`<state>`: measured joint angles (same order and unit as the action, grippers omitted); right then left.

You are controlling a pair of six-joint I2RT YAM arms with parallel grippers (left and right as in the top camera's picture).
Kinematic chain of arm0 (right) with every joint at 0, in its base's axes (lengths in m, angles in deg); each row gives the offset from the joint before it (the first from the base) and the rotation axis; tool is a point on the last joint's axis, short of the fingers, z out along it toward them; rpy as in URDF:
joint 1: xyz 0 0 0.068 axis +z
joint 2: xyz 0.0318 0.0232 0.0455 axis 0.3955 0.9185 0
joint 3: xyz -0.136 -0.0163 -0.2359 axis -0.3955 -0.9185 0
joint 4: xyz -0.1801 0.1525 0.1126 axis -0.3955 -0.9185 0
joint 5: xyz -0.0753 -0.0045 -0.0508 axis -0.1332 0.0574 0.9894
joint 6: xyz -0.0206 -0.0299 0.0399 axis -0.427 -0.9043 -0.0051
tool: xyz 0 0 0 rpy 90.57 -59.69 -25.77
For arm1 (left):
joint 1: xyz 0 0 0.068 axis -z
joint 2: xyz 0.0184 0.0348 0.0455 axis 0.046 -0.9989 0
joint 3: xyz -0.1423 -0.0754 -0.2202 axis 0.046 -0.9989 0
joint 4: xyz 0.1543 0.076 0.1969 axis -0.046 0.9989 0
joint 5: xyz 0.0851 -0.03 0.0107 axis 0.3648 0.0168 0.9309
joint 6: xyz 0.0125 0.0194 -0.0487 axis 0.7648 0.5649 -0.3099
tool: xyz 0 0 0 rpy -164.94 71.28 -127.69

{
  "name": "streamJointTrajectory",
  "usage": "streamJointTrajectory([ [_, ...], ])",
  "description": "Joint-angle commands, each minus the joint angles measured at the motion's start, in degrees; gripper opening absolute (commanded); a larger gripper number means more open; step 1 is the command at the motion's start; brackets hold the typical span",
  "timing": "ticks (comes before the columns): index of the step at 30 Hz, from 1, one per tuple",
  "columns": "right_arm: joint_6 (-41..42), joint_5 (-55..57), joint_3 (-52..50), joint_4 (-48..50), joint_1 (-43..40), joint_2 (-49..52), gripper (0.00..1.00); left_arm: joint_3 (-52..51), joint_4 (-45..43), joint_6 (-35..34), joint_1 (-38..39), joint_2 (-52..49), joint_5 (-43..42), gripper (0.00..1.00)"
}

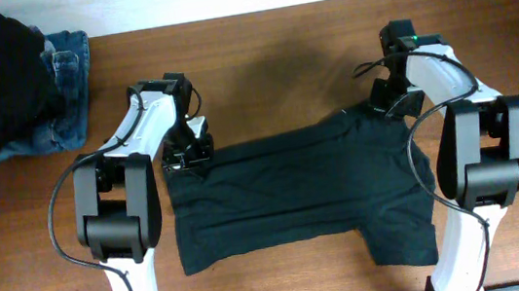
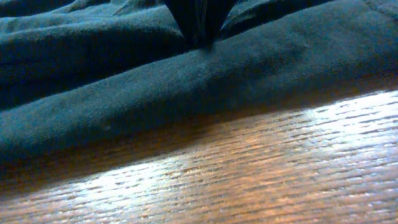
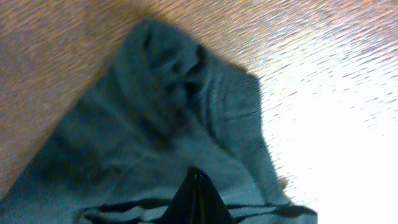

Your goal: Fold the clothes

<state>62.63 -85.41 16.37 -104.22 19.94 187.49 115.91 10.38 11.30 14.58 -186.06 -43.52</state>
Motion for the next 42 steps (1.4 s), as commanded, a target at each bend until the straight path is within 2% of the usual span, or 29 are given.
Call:
streamJointTrajectory([
  [1,0.3,1.2,-0.6,0.5,-1.2,2.5,0.04,-0.5,-3.5,-0.3,0.1,-4.6,-0.2,0.01],
  [12,0.3,2.7,-0.6,2.5,-4.3,6.6,0.04,-0.5,-10.5,2.3,0.0,-4.9,0.9,0.01],
  [25,0.2,3.7,-0.6,3.7,-10.7,6.7,0.04,-0.5,-15.2,2.3,0.0,-4.9,7.2,0.01],
  [33,-1.2,3.8,-0.6,4.3,-11.4,6.7,0.04,-0.5,-18.0,2.3,0.0,-4.9,8.4,0.02],
  [42,-1.2,3.9,3.2,2.1,-11.4,6.7,0.04,3.3,-15.1,2.5,0.0,-4.8,8.4,0.03],
])
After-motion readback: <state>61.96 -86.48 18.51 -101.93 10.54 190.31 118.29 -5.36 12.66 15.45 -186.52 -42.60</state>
